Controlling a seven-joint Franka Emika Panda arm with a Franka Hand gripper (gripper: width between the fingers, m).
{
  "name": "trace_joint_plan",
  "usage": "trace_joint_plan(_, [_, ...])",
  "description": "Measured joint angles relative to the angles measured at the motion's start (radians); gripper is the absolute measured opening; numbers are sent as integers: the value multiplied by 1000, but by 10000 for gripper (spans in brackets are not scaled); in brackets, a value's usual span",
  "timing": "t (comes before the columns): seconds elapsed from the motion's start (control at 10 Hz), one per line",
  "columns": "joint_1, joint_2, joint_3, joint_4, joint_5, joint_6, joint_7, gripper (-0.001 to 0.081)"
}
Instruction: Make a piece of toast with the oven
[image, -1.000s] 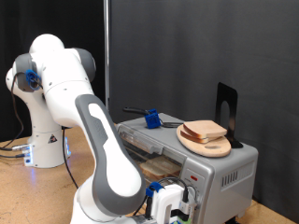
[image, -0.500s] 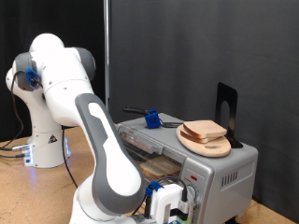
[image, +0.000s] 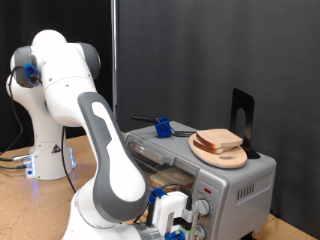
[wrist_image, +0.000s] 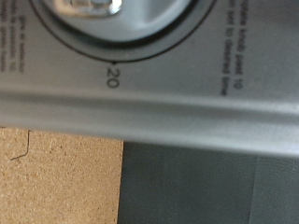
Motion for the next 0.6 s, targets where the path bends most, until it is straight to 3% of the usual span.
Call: trace_joint_plan(0.6, [1,22,6,33,20,24,-68,799])
